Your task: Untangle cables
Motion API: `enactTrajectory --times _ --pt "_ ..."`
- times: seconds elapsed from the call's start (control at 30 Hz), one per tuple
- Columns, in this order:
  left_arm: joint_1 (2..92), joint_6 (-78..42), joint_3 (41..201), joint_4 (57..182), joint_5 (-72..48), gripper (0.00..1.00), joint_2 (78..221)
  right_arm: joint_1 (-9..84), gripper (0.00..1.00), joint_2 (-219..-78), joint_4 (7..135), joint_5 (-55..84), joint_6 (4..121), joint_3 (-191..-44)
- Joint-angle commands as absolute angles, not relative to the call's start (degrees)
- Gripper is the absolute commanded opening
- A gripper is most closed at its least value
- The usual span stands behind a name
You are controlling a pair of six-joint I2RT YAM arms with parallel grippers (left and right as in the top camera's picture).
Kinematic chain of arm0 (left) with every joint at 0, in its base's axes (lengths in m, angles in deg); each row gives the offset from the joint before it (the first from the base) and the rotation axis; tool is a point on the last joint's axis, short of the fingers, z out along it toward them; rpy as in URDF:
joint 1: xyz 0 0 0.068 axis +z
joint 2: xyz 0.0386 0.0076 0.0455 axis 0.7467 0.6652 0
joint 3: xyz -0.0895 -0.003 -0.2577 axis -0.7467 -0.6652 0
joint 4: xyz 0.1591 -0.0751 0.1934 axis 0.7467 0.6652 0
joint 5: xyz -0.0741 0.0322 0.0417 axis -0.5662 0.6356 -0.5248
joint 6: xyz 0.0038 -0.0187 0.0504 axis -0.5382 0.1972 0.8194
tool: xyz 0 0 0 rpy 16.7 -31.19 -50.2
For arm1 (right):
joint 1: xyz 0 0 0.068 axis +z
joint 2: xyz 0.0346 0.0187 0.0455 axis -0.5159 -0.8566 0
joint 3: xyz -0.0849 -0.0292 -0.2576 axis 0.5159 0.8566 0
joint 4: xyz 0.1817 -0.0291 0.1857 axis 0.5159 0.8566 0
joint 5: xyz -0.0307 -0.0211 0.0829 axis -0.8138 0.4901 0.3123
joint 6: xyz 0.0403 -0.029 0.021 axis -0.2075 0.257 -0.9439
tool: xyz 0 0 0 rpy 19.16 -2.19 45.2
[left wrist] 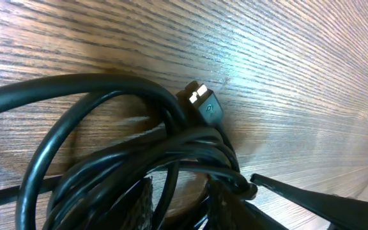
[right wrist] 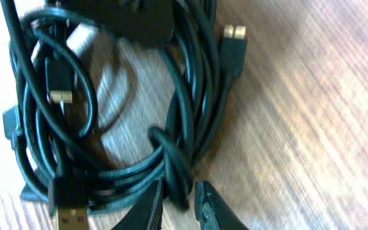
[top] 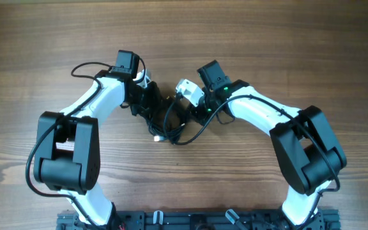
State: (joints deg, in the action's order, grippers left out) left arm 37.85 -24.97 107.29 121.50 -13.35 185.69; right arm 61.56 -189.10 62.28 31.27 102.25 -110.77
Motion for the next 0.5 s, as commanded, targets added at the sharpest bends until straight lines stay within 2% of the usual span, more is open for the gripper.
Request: enactTrajectory --times 0.0,0.03,0.07,0.1,0.13,0.2,0.27,0.3,0.4,0.47 --pt "37.54 -24.68 106.59 121.28 -13.79 0.33 186.78 61.65 0.17 -188.21 63.31 29.76 103.17 -110.74" --pt "37.54 -24.66 106.59 121.08 -13.81 0.34 186.78 61.65 0.10 -188.19 63.24 29.82 103.19 -110.74" --pt "37.54 -24.66 106.59 120.80 -13.81 0.34 186.78 61.65 0.09 -188.19 63.02 29.85 103.17 -110.74" --pt "37.54 -24.66 106.59 120.51 -13.81 0.34 186.78 61.65 0.12 -188.19 62.65 29.85 102.97 -110.77" --pt "37.54 -24.66 106.59 120.45 -13.81 0.35 186.78 61.65 0.25 -188.19 62.65 29.85 102.97 -110.77" --pt "37.54 -24.66 106.59 120.53 -13.81 0.35 186.78 61.65 0.31 -188.21 61.89 29.85 103.15 -110.74" --pt "37.54 -24.66 106.59 120.53 -13.81 0.36 186.78 61.65 0.28 -188.21 60.69 30.15 103.17 -110.74" --pt "37.54 -24.66 106.59 120.56 -13.81 0.36 186.78 61.89 0.22 -188.30 60.49 30.50 103.10 -110.74" --pt "37.54 -24.66 106.59 120.45 -13.81 0.36 186.78 62.15 0.15 -188.38 60.25 30.87 103.15 -110.74" --pt "37.54 -24.64 106.59 120.43 -13.81 0.36 186.78 62.13 0.15 -188.43 60.31 32.49 102.99 -110.74"
